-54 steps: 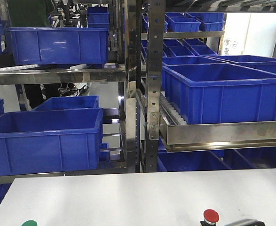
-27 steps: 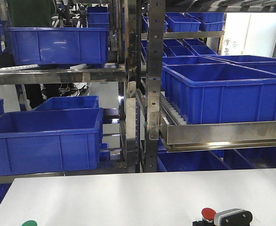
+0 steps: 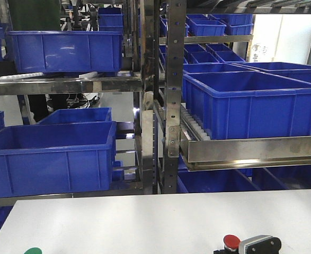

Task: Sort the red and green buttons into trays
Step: 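Grasp the green button with left gripper and red button with right gripper, then lift both held buttons up off the table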

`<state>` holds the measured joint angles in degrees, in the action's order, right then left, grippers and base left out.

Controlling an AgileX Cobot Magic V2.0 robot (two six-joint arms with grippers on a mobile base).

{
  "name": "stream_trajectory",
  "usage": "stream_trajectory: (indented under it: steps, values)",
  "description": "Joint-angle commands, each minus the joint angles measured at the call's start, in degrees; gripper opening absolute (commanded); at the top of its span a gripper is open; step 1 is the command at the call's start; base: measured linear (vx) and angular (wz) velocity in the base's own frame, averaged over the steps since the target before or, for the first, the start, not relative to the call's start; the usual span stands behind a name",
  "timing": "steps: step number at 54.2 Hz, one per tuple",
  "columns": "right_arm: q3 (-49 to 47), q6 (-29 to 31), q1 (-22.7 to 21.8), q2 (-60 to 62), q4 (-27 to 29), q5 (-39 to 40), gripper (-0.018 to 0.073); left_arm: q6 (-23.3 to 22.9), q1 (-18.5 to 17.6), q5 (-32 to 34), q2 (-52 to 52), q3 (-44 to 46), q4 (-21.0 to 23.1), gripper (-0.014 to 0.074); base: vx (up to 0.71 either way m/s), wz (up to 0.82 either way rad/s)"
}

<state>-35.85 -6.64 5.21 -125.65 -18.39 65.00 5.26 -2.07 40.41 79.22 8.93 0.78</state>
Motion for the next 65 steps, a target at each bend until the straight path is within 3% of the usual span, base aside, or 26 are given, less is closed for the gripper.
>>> stream_trajectory:
  steps: [1,7,13,22,36,53,54,59,62,65]
  values:
    - [-0.7,0.0,-0.1,2.4,-0.3,10.2,-0.0008,-0.6,-0.2,13.7,6.4,0.7,-4.4,0.0554,0.0,0.0]
    - [-0.7,0.0,-0.1,2.4,-0.2,10.2,-0.0008,-1.7,-0.2,20.5,13.3,1.1,-7.0,0.0554,0.0,0.0]
    - [-0.7,0.0,-0.1,2.4,-0.1,10.2,-0.0008,-5.3,-0.2,27.4,19.2,1.7,-6.8,0.0554,0.0,0.0]
    - [-0.7,0.0,-0.1,2.4,-0.1,10.2,-0.0008,-5.8,-0.2,35.0,25.8,2.4,-9.2,0.0554,0.0,0.0]
    - [-0.7,0.0,-0.1,2.4,1.3,10.2,-0.0008,-6.2,-0.2,38.1,33.2,8.2,-13.0,0.0554,0.0,0.0]
    - [-0.7,0.9,-0.1,2.4,1.3,10.2,-0.0008,-8.2,-0.2,36.6,37.9,17.7,-13.0,0.0554,0.0,0.0]
    - [-0.7,0.9,-0.1,2.4,1.3,10.4,-0.0008,-8.6,-0.2,33.9,39.3,20.8,-13.6,0.0537,0.0,0.0]
    - [-0.7,0.9,-0.1,2.4,1.3,10.9,-0.0008,-8.6,-0.2,32.3,40.0,23.0,-15.0,0.0476,0.0,0.0]
    - [-0.7,0.9,-0.1,2.4,1.3,11.5,-0.0008,-8.6,-0.2,32.4,40.1,23.4,-16.0,0.0388,0.0,0.0]
    - [-0.7,0.9,-0.1,2.4,1.3,11.6,-0.0008,-8.6,-0.2,33.4,40.0,23.4,-17.0,0.0247,0.0,0.0]
